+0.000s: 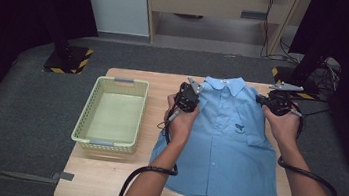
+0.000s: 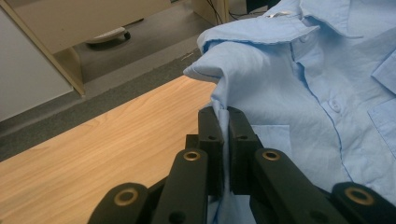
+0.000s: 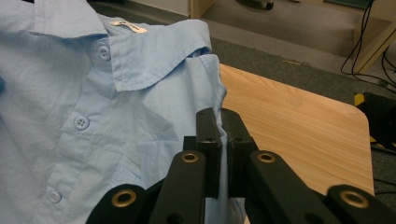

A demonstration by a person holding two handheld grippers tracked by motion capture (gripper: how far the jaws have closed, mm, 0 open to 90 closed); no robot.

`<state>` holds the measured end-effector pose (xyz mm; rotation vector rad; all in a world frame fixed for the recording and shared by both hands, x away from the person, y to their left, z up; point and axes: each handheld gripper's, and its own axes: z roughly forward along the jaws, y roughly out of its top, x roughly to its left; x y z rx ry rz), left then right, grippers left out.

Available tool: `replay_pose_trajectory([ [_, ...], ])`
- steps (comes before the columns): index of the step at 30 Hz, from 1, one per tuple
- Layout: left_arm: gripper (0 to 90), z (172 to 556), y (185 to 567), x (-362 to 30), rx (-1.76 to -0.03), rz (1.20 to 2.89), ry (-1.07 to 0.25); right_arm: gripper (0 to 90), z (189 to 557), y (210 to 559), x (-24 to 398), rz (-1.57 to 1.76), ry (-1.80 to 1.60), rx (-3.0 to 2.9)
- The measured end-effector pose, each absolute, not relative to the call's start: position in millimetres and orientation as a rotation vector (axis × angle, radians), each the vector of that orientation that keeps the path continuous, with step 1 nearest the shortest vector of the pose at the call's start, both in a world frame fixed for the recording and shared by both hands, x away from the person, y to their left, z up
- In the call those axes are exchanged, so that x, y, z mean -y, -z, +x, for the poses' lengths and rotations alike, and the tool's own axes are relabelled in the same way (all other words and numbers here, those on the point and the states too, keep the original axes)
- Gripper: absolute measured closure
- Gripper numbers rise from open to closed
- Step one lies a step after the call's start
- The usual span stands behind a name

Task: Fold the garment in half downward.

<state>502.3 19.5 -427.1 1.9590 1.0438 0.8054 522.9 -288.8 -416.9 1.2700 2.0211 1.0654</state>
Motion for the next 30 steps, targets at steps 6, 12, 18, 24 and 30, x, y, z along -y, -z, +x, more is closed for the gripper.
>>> replay_pose_trajectory([
  [6, 87.4, 492.3, 432.1, -25.4, -1.051, 1.941, -0.813, 88.0, 508.2, 418.6, 288.3, 1.239, -1.081, -2.017],
  [12, 87.5, 485.2, 439.2, -29.6, -1.062, 1.919, -0.821, 88.0, 498.9, 420.9, 287.6, 1.232, -1.104, -2.006],
  [18, 87.5, 483.3, 446.3, -33.2, -1.069, 1.914, -0.821, 88.1, 496.7, 425.3, 286.6, 1.225, -1.107, -2.006],
  [24, 87.5, 482.0, 450.9, -34.9, -1.079, 1.904, -0.818, 88.1, 494.8, 430.1, 285.1, 1.220, -1.104, -2.014],
  [30, 87.5, 481.0, 450.0, -35.6, -1.073, 1.903, -0.818, 88.1, 495.2, 430.8, 284.7, 1.223, -1.103, -2.013],
])
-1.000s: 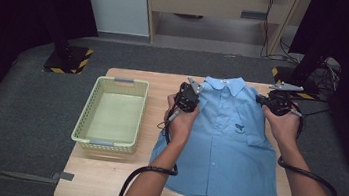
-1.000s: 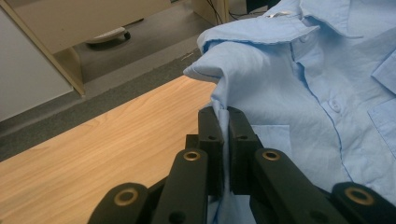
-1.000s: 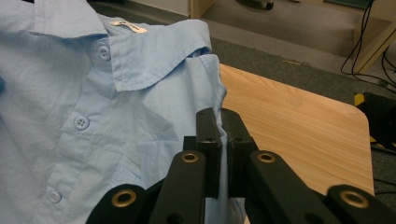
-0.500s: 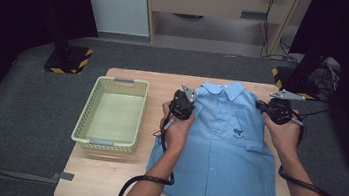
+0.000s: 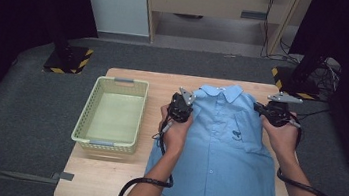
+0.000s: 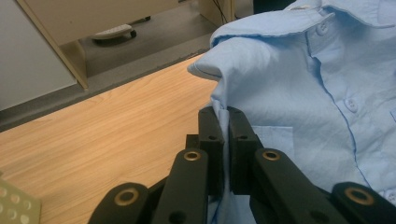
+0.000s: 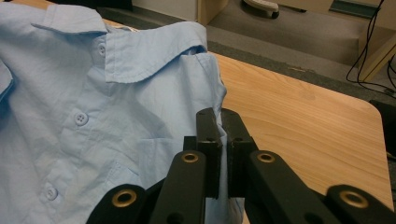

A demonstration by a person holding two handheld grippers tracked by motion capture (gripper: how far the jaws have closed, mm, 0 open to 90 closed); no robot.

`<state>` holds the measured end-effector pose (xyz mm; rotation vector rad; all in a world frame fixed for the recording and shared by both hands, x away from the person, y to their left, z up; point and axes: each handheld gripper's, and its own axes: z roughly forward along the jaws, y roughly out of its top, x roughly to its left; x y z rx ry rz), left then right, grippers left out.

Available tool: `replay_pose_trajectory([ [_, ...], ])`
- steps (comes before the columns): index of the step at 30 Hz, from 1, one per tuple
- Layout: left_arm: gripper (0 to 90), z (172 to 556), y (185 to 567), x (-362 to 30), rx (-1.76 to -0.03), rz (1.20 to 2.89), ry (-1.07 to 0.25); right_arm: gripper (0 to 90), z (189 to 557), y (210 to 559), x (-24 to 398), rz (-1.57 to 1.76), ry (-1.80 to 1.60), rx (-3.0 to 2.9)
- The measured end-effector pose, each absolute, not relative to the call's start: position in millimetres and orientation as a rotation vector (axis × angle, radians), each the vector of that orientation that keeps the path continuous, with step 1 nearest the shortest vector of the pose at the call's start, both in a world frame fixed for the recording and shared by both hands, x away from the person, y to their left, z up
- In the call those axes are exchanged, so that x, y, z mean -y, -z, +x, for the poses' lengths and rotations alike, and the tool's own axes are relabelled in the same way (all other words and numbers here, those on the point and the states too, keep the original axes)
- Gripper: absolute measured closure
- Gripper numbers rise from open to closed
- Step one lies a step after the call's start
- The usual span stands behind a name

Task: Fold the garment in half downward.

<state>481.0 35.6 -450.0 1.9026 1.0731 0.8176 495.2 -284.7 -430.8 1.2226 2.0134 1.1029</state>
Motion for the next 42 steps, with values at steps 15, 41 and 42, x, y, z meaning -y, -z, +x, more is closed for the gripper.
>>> replay_pose_trajectory([
  [15, 87.9, 486.0, 450.0, -43.5, -1.098, 1.896, -0.804, 88.7, 497.1, 429.5, 294.4, 1.240, -1.077, -2.010],
  [41, 87.7, 459.2, 432.3, -50.7, -1.013, 1.829, -0.844, 88.6, 461.0, 411.8, 287.5, 1.168, -1.175, -1.908],
  [42, 87.7, 457.0, 434.8, -51.8, -1.011, 1.833, -0.848, 88.5, 456.2, 415.7, 287.8, 1.171, -1.176, -1.908],
])
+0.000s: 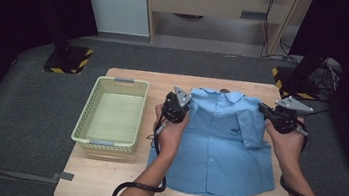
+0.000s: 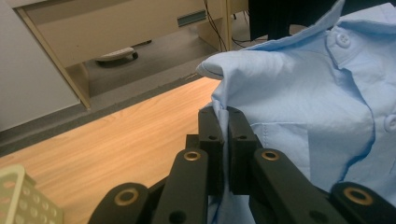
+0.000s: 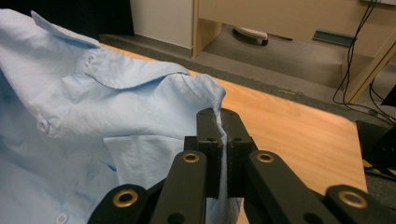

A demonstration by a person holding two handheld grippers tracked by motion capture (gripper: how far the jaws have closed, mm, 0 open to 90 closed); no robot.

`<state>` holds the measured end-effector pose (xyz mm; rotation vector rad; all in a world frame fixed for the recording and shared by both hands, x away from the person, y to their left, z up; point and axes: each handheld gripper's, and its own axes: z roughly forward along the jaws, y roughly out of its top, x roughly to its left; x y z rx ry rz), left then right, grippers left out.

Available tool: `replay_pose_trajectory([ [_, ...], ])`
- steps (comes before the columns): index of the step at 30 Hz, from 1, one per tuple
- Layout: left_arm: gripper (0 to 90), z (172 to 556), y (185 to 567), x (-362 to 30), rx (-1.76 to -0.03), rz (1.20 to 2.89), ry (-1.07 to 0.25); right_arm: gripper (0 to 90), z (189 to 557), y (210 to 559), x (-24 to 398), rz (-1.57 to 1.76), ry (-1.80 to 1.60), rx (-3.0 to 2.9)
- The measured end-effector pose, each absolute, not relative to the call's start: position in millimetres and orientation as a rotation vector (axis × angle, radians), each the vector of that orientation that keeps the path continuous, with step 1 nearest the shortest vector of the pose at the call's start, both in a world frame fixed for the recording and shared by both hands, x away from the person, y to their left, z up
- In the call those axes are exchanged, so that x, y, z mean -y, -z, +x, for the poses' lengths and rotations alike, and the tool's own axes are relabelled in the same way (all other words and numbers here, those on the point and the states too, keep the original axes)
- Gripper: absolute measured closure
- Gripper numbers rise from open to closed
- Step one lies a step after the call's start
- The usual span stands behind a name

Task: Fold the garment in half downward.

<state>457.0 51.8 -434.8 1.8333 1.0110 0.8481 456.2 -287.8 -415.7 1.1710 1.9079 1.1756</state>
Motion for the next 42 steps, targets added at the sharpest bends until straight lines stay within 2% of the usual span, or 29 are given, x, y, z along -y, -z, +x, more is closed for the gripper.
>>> replay_pose_trajectory([
  [18, 87.7, 412.3, 469.0, -65.8, -0.987, 1.896, -0.776, 88.5, 416.0, 453.8, 283.6, 1.138, -1.153, -2.016],
  [32, 87.4, 367.1, 498.1, -67.9, -0.961, 2.044, -0.700, 88.4, 377.9, 487.1, 283.6, 1.114, -1.106, -2.158],
  [42, 86.8, 353.8, 511.2, -72.6, -0.961, 2.101, -0.647, 88.2, 361.0, 500.6, 281.4, 1.101, -1.045, -2.296],
])
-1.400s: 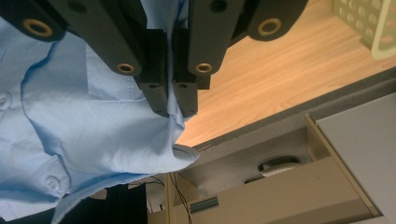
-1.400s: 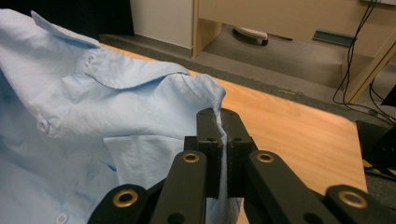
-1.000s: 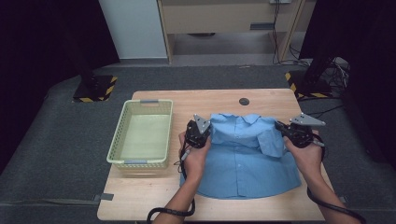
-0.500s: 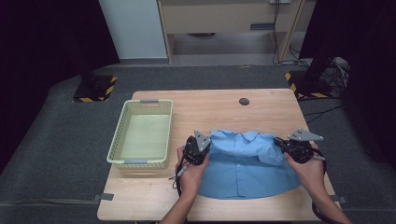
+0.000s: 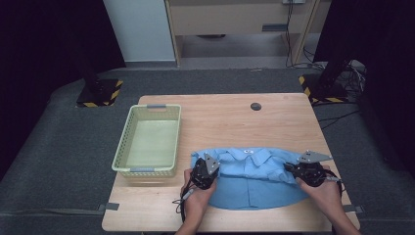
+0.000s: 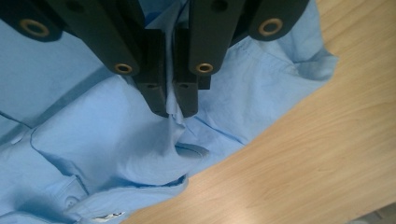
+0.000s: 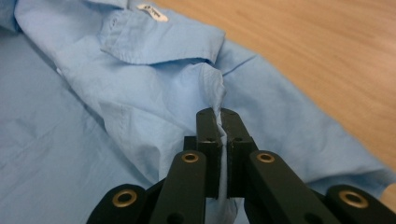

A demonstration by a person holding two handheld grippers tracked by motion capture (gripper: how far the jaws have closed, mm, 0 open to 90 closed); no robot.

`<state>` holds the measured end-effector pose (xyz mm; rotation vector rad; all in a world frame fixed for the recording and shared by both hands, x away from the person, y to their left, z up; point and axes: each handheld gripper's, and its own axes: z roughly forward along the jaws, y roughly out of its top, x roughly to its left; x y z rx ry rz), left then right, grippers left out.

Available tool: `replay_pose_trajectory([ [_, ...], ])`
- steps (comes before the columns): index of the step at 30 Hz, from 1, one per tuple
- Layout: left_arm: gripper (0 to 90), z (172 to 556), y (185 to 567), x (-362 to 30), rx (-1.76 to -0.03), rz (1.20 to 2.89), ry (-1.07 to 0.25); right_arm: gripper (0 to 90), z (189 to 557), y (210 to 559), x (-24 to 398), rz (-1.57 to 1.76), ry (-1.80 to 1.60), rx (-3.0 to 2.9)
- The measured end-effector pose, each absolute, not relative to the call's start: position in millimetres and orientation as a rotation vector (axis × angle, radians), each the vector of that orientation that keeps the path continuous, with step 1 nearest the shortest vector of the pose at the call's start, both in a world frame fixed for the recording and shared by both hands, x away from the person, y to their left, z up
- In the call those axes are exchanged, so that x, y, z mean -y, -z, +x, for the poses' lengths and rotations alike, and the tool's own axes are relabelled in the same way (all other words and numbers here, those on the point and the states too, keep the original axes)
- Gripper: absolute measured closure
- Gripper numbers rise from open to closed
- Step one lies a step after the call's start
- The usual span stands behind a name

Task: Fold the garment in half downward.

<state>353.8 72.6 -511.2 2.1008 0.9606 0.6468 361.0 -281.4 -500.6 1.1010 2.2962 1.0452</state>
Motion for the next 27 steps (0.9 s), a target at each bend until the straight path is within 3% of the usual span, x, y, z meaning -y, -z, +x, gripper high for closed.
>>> replay_pose_trajectory([
  [27, 86.6, 356.5, 532.8, -64.0, -0.982, 2.146, -0.606, 88.1, 360.9, 525.9, 285.0, 1.193, -0.966, -2.374],
])
